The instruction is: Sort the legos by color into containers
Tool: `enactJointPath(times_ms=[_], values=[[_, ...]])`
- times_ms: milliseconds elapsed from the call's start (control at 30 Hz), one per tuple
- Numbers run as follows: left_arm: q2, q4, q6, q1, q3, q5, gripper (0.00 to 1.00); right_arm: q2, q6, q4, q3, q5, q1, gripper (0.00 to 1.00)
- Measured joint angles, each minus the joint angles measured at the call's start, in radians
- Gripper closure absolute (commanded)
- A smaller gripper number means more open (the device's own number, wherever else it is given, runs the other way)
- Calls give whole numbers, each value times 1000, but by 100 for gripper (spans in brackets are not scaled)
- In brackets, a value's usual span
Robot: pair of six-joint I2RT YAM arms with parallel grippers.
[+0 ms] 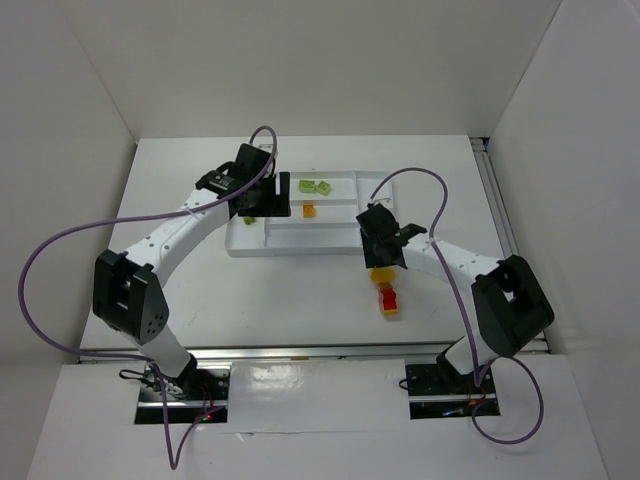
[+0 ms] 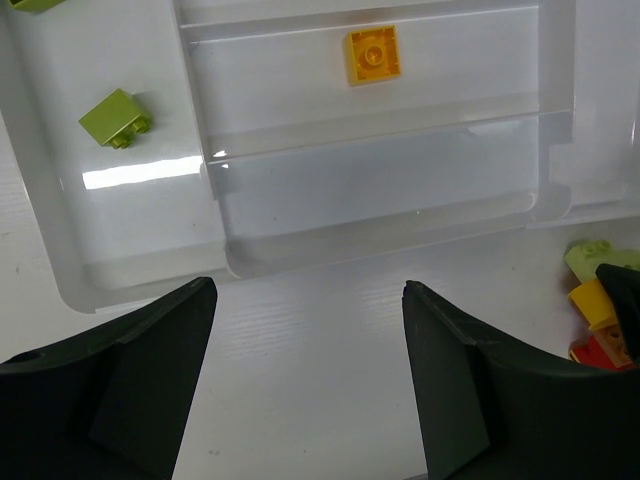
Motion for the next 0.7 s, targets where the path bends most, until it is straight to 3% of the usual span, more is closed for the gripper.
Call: enactJointPath(times_ms=[300, 533, 700], values=[[0, 0, 0, 0, 0, -6, 14, -8, 30, -3, -1, -15, 0, 73], [11, -22, 50, 0, 78, -37, 14, -48, 67, -64, 46, -13, -10, 75], [9, 34, 99, -18, 70, 77, 14, -132, 79, -101, 105, -20, -49, 77]])
